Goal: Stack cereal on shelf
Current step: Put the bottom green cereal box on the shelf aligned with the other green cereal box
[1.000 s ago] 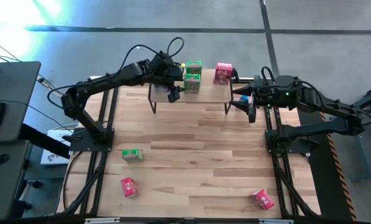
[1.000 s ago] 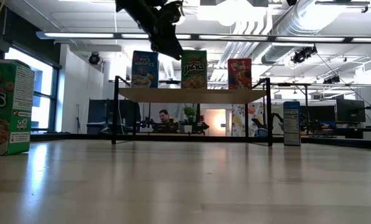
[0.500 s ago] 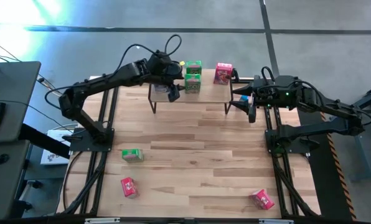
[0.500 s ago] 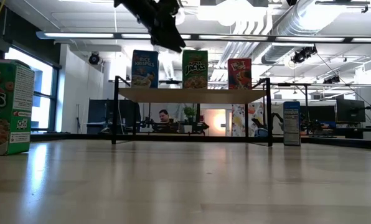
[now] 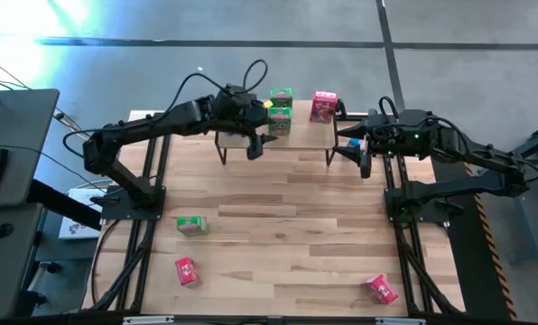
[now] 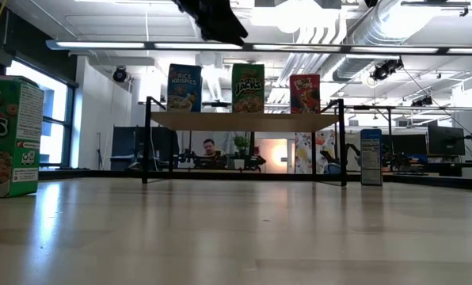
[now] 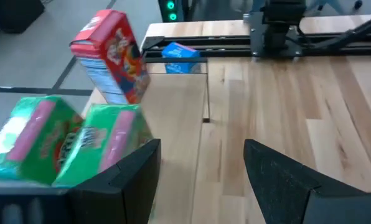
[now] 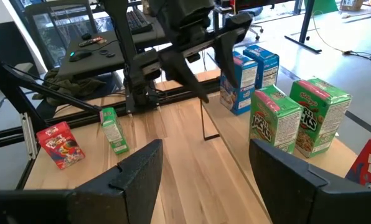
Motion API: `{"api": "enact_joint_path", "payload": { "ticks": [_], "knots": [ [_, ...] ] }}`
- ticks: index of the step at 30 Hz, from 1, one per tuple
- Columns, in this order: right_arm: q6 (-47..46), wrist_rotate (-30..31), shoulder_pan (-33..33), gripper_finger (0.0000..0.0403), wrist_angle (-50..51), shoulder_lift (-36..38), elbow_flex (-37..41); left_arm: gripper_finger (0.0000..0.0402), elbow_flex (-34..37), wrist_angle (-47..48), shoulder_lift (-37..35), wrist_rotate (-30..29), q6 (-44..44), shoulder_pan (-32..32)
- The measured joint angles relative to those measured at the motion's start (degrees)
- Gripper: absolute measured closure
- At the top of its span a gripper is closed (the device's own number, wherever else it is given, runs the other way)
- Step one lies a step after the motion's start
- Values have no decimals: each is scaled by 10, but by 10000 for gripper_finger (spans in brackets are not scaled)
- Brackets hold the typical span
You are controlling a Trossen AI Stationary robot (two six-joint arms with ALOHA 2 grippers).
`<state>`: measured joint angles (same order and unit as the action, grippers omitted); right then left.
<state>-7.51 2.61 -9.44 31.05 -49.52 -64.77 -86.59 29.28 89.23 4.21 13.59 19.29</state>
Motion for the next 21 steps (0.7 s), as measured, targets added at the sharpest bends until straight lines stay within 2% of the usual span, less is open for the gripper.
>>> {"api": "enact_joint_path", "payload": {
  "ticks": [6, 21],
  "knots": [
    [0, 0, 0, 171, 0, 0, 0, 180, 0, 1, 23, -20, 19, -15],
    [0, 0, 0, 171, 0, 0, 0, 180, 0, -9, 107, -39, 0, -16]
  ]
}}
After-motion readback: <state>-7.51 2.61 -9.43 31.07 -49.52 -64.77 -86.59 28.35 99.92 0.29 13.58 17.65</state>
